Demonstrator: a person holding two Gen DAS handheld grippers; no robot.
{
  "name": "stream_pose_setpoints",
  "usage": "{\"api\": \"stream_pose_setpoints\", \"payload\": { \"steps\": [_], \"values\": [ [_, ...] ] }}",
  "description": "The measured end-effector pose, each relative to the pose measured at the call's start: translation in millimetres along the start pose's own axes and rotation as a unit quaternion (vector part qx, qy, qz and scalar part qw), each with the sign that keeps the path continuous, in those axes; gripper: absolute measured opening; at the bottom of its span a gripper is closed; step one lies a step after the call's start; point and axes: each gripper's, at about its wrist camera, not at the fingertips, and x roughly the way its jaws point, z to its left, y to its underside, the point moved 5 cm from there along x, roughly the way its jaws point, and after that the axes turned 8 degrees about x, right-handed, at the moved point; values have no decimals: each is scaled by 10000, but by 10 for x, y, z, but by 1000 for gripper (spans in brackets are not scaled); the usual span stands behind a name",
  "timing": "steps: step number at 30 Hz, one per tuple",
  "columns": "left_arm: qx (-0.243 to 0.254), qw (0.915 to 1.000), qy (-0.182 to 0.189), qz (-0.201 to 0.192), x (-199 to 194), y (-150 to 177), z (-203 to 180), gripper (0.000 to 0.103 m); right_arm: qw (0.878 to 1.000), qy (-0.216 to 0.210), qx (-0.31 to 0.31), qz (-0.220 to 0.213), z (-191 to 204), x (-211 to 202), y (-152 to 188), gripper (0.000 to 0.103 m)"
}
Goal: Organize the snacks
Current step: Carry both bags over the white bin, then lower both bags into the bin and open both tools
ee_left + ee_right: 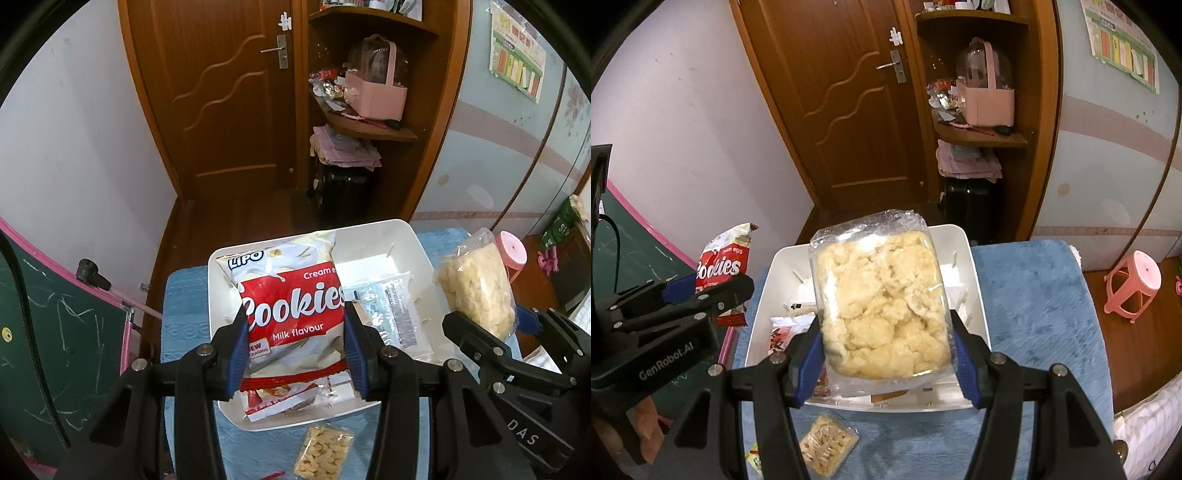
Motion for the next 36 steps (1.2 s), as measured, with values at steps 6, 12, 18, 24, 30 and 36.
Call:
{"api": "stream_pose_setpoints", "payload": {
  "steps": [6,12,18,24,30,36],
  "values": [
    [-15,10000,-2,60,108,27,56,44,9999,79,-17,124,42,121,25,61],
    [-9,9999,-26,107,164,75,92,44,9997,138,-52,185,74,185,62,61],
    [-24,9998,-48,186,240,93,117,44,9995,192,53,262,11,269,77,61],
    [5,9999,-9,158,281,100,146,45,9989,249,149,359,-47,365,98,61],
    [113,9996,113,240,327,110,108,84,9984,261,213,458,-49,457,104,64],
    [-13,9997,154,177,228,120,138,89,9987,307,106,386,-10,393,143,75]
  ]
}}
